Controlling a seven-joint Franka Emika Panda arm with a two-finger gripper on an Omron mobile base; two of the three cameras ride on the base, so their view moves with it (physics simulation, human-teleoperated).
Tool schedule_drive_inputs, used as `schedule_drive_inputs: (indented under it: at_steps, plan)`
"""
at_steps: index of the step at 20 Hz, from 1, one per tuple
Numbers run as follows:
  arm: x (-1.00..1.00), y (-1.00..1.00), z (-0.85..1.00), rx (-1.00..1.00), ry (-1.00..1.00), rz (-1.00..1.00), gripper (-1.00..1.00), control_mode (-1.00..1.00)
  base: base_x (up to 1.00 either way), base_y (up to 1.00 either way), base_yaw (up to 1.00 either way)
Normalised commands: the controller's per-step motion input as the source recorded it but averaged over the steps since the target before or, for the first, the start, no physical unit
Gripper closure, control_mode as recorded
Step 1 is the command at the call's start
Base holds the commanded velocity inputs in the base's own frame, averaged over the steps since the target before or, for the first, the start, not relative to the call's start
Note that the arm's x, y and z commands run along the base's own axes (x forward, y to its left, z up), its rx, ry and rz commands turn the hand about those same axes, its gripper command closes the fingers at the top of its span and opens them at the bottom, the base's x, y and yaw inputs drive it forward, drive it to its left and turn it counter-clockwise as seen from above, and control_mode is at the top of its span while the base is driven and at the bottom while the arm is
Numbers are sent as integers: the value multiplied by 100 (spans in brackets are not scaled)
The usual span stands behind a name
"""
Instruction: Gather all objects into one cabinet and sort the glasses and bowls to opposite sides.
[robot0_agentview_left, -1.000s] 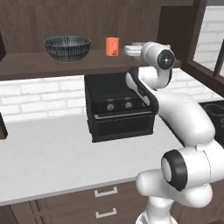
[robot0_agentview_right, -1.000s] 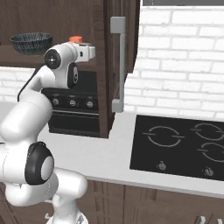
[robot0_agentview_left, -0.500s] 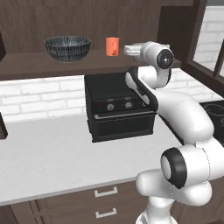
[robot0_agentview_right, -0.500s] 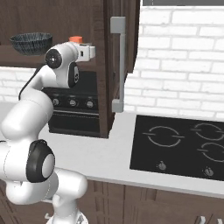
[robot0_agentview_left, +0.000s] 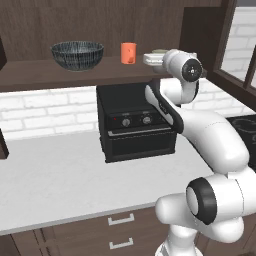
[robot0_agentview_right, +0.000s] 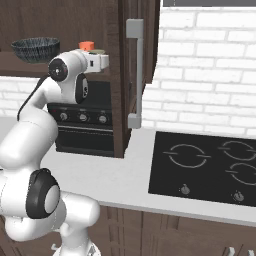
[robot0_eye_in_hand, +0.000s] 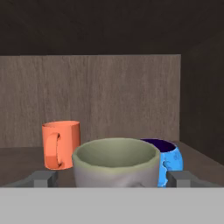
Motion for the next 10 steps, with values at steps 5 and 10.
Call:
schedule_drive_inputs:
  at_steps: [5, 10]
  plan:
    - [-34, -6, 0, 0, 0, 0, -100, -100, 0, 0, 0]
    - [-42, -4, 24, 0, 0, 0, -100, -100, 0, 0, 0]
